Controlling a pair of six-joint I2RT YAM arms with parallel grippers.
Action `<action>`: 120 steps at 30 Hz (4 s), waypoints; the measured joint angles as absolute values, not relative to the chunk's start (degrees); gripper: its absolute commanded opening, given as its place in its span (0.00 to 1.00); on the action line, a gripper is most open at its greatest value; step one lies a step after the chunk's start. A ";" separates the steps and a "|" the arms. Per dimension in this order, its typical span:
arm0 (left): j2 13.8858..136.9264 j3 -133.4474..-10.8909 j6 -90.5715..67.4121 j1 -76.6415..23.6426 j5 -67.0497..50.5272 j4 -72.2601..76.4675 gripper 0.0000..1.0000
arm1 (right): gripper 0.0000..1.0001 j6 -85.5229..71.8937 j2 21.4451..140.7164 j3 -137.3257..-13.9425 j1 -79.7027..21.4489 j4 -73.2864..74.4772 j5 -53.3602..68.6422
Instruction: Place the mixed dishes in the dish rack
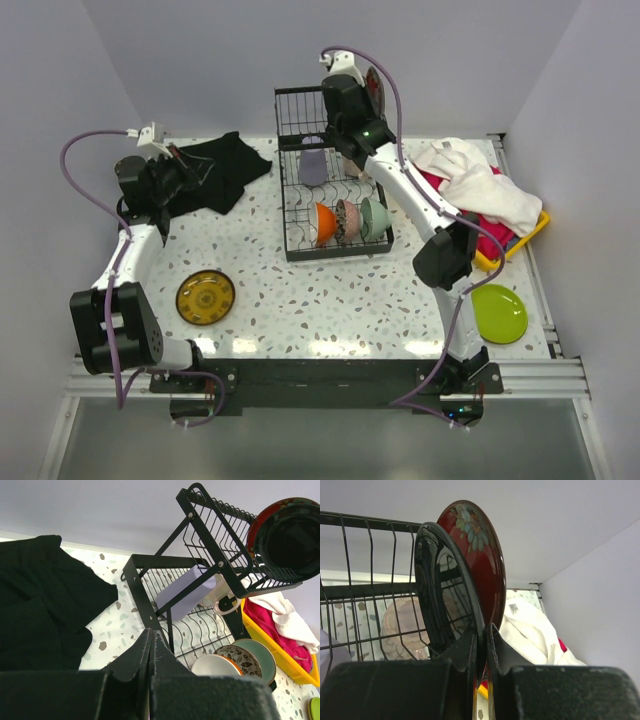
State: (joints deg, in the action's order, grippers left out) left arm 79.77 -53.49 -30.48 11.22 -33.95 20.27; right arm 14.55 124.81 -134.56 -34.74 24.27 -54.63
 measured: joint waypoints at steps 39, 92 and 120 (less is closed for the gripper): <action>79.75 -53.41 -25.06 11.60 -34.04 14.70 0.48 | 0.75 12.86 121.54 -137.14 -39.44 23.05 -53.91; 110.00 -68.86 67.20 22.63 -34.81 -68.01 0.00 | 0.99 -2.74 114.02 -103.50 -41.43 39.33 33.23; 90.21 -69.58 71.64 20.18 -54.65 -74.43 0.00 | 0.62 -3.11 128.57 -114.56 -51.72 35.92 35.29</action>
